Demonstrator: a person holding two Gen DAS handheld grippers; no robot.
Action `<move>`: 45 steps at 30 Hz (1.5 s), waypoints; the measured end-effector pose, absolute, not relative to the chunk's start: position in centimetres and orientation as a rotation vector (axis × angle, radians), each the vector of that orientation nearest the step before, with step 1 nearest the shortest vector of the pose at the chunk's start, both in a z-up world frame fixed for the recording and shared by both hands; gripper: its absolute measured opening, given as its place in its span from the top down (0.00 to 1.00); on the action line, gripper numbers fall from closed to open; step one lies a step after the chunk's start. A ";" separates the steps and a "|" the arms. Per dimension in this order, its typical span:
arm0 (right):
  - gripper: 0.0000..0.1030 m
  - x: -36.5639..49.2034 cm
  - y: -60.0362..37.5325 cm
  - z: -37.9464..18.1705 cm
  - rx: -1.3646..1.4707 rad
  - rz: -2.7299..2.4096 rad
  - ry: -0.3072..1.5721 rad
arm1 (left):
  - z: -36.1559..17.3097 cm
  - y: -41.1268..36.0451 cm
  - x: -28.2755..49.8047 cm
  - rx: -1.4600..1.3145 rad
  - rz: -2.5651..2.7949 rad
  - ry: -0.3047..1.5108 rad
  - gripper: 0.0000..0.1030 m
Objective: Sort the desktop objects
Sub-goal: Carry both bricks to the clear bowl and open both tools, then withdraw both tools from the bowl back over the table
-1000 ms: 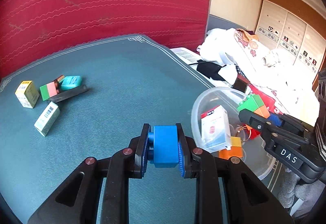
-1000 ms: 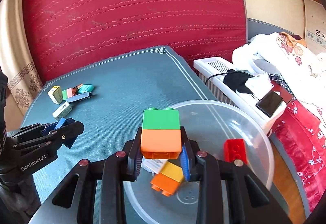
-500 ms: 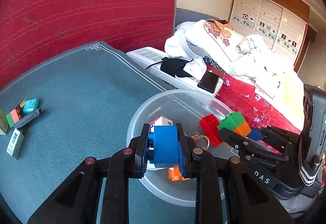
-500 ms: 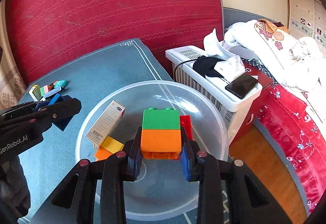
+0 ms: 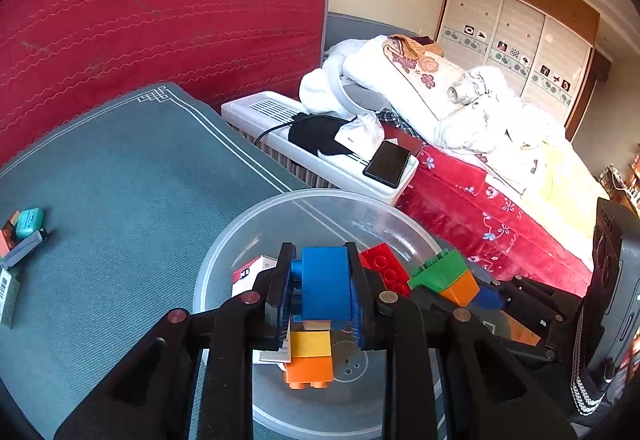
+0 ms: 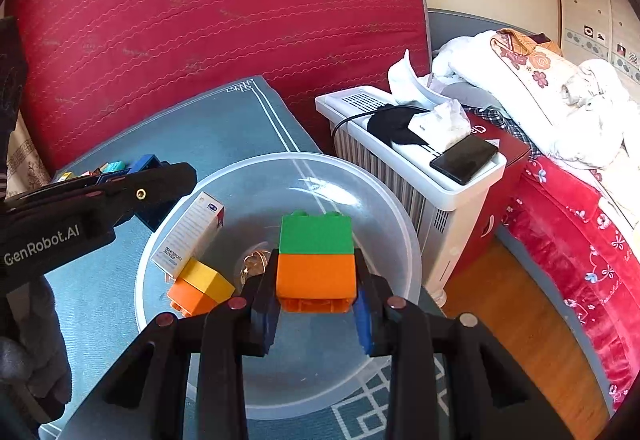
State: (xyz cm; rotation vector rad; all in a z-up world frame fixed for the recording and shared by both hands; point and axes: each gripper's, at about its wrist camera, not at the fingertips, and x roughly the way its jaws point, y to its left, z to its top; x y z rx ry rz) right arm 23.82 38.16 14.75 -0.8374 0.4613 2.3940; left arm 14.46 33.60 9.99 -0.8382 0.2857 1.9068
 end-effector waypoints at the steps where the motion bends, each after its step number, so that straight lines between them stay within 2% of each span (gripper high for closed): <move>1: 0.66 23.8 38.2 14.7 -0.840 2.395 0.460 | 9.9 33.8 14.3 -0.856 1.894 0.276 0.74; 2: 0.66 23.8 38.2 14.7 -0.842 2.396 0.458 | 9.7 33.9 14.1 -0.877 1.875 0.260 0.63; 3: 0.66 23.8 38.1 14.6 -0.843 2.397 0.459 | 9.5 34.0 13.9 -0.896 1.856 0.238 0.46; 5: 0.66 23.9 38.2 14.7 -0.839 2.401 0.474 | 9.4 33.9 13.7 -0.912 1.832 0.195 0.33; 7: 0.66 23.9 38.1 14.7 -0.842 2.408 0.477 | 9.5 33.7 13.7 -0.903 1.837 0.185 0.33; 8: 0.61 23.9 38.1 14.8 -0.839 2.409 0.474 | 9.5 33.6 13.8 -0.898 1.845 0.187 0.33; 10: 0.58 23.9 38.1 14.8 -0.833 2.409 0.478 | 9.7 33.3 13.7 -0.888 1.861 0.192 0.33; 23: 0.56 23.2 37.5 14.8 -0.848 2.417 0.514 | 9.5 31.3 12.4 -0.873 1.964 0.198 0.33; 45: 0.51 18.3 33.2 15.9 -0.882 2.526 0.482 | 9.3 23.8 8.1 -0.910 2.112 0.091 0.33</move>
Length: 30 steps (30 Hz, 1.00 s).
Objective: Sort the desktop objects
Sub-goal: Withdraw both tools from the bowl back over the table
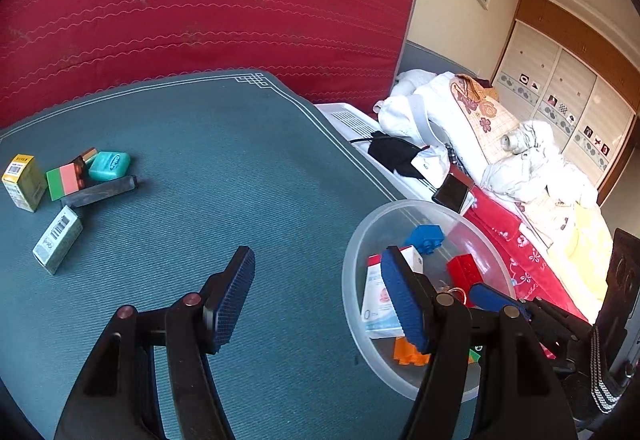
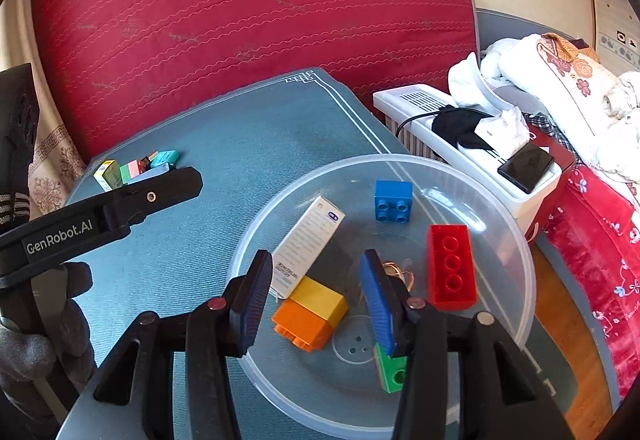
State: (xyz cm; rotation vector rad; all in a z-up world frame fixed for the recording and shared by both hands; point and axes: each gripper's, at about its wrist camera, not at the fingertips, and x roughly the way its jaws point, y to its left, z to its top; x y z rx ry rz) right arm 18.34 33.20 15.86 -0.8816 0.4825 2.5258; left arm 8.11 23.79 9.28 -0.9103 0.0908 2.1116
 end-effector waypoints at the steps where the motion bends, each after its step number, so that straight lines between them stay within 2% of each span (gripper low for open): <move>1: 0.50 18.1 33.0 15.9 -0.882 2.530 0.478 | 9.2 23.4 7.9 -0.913 2.118 0.084 0.33; 17: 0.45 13.7 29.2 15.8 -0.950 2.625 0.433 | 8.1 15.9 3.3 -0.974 2.259 -0.008 0.33; 30: 0.42 10.5 26.7 14.9 -1.032 2.677 0.416 | 7.3 10.9 -0.5 -0.999 2.420 0.025 0.33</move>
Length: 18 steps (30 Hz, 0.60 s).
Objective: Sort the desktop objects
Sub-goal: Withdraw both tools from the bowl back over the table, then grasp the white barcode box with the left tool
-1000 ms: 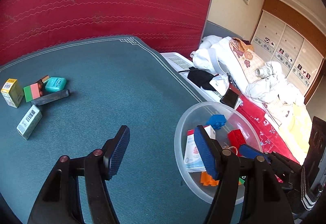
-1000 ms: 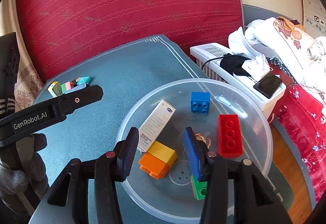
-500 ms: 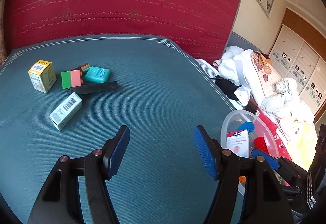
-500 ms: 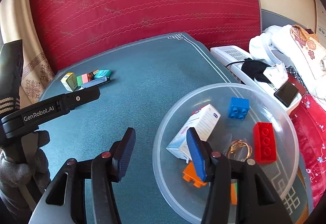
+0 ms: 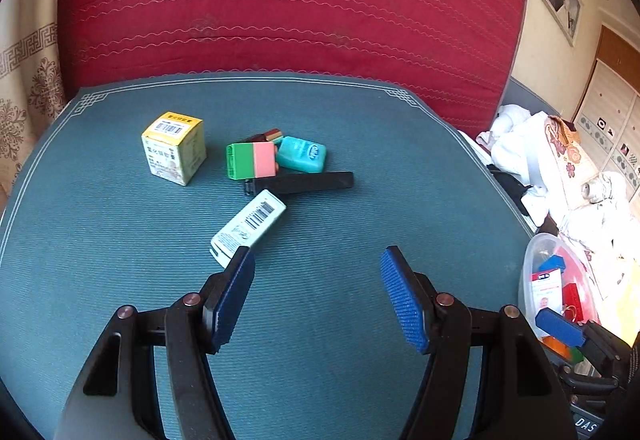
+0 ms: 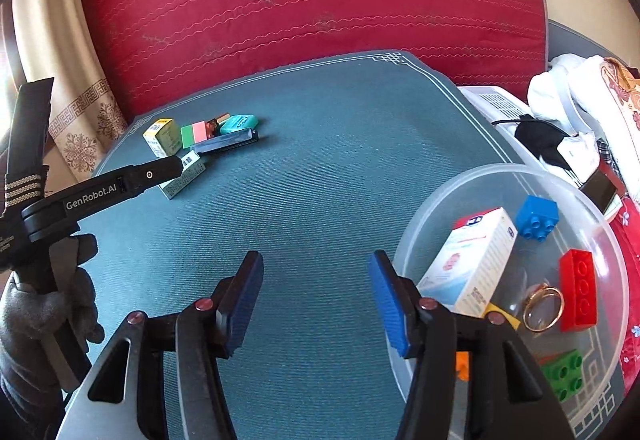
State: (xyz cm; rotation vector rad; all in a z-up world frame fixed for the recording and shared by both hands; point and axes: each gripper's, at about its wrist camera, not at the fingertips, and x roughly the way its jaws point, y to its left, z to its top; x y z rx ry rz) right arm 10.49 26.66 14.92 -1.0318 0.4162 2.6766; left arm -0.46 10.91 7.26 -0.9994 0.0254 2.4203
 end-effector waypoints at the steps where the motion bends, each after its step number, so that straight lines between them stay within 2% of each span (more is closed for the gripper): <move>1: 0.42 10.3 26.4 14.9 -1.035 2.681 0.414 | 7.2 10.7 -0.8 -1.000 2.428 0.035 0.33; 18: 0.42 7.9 24.7 14.2 -1.093 2.704 0.405 | 4.2 9.9 -5.9 -1.097 2.441 0.163 0.33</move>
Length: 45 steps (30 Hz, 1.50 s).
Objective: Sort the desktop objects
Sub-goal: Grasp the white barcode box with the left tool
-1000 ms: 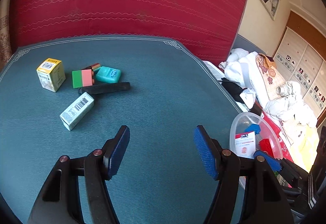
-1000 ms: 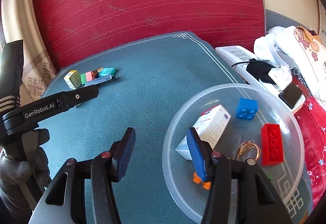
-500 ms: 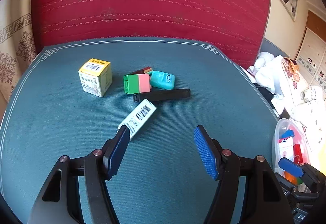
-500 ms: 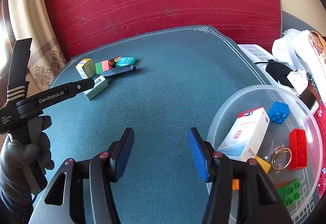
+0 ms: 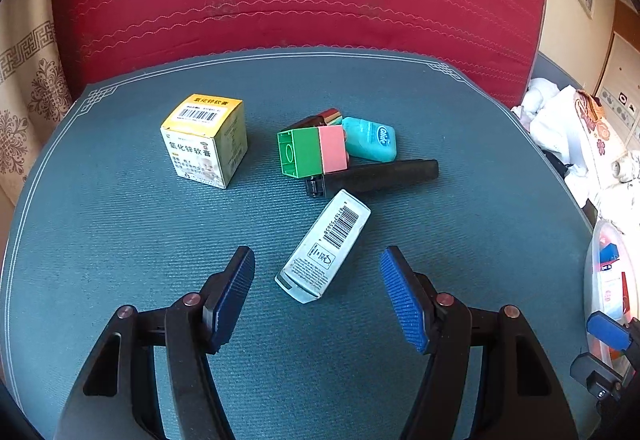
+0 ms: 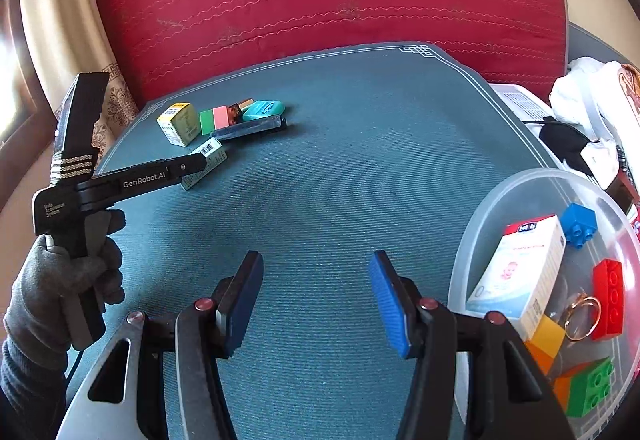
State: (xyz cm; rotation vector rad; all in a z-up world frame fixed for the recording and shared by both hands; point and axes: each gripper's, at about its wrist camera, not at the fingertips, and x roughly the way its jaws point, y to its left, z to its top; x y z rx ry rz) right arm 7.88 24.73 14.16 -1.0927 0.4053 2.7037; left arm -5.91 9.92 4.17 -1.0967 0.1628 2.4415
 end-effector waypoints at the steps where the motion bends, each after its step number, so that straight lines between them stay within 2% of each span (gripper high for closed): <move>1: 0.42 7.8 24.7 14.1 -1.095 2.704 0.404 | 4.0 10.0 -6.1 -1.102 2.440 0.164 0.33; 15: 0.42 5.4 24.0 14.0 -1.120 2.718 0.375 | 2.8 10.6 -8.5 -1.125 2.444 0.185 0.33; 23: 0.42 3.5 23.9 13.9 -1.139 2.722 0.366 | 2.5 11.4 -8.4 -1.095 2.449 0.261 0.34; 25: 0.42 3.3 23.9 14.0 -1.139 2.722 0.369 | 2.5 11.6 -8.4 -1.086 2.450 0.270 0.42; 30: 0.42 2.3 23.6 13.9 -1.141 2.725 0.353 | 2.6 11.1 -8.5 -1.073 2.449 0.222 0.70; 31: 0.42 2.1 23.4 13.9 -1.144 2.725 0.346 | 2.6 10.7 -8.4 -1.077 2.450 0.198 0.72; 34: 0.42 1.2 23.0 13.6 -1.157 2.725 0.309 | 2.6 9.7 -8.4 -1.086 2.445 0.130 0.73; 45: 0.42 -5.2 22.8 12.3 -1.175 2.790 0.120 | 3.2 7.1 -7.9 -1.072 2.555 0.112 0.74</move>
